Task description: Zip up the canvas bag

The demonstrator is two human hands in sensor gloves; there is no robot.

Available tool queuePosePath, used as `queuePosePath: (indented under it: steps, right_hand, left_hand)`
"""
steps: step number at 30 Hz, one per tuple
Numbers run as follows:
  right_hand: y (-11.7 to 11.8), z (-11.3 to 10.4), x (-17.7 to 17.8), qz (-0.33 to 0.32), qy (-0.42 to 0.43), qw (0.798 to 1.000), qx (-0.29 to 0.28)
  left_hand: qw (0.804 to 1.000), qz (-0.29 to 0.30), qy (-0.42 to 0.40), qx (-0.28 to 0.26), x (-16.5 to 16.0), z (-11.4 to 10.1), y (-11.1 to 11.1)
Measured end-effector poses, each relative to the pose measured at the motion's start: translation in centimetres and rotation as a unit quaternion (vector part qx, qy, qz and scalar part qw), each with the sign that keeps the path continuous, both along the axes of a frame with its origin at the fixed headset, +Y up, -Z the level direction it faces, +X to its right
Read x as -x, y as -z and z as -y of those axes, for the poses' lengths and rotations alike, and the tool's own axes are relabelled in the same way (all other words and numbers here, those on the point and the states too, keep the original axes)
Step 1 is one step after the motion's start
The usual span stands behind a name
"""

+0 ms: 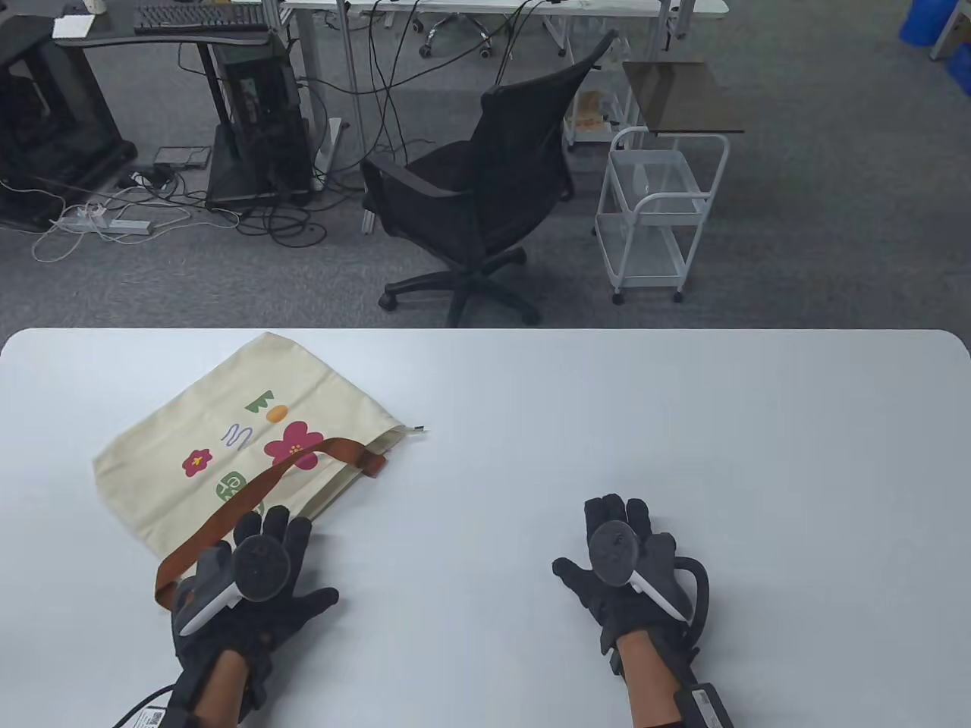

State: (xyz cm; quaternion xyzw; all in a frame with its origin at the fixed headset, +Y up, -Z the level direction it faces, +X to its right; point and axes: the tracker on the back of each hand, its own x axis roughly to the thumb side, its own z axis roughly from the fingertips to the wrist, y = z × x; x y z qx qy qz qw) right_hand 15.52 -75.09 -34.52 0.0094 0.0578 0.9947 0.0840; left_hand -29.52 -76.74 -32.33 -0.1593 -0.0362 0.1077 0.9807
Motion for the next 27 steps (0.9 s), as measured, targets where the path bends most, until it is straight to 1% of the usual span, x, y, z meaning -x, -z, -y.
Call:
queuePosePath:
  steps: [3,6,9,22,25,26,27]
  right_hand:
    - [-0.2,0.0,0.2,-0.006,-0.002,1.000,-0.005]
    - [-0.1,-0.1,0.3,-0.007,-0.004,1.000,-0.004]
    - [-0.2,-0.1,0.2,-0.007,-0.002,1.000,-0.007]
    - [-0.3,-0.1,0.4,-0.015,-0.003,1.000,-0.009]
    - [-0.3,-0.1,0.5,-0.016,-0.004,1.000,-0.010]
    - [-0.3,-0.1,0.6,-0.017,-0.003,1.000,-0.009]
    - [-0.3,-0.1,0.6,-0.019,0.001,1.000,-0.008]
  left_hand:
    - [1.000,0.000,-0.007,0.005,-0.1,0.3,0.0]
    - [1.000,0.002,0.010,0.007,-0.3,0.3,0.1]
    - [1.000,0.004,0.006,0.008,-0.6,0.4,-0.1]
    - [1.000,0.002,0.013,-0.005,-0.7,0.4,-0.1]
    - [1.000,0.003,-0.001,-0.006,-0.6,-0.2,-0.2]
    - [1.000,0.001,-0.007,-0.012,-0.5,-0.8,-0.4]
    - [0.999,-0.005,-0.009,-0.046,-0.2,-1.8,-0.7]
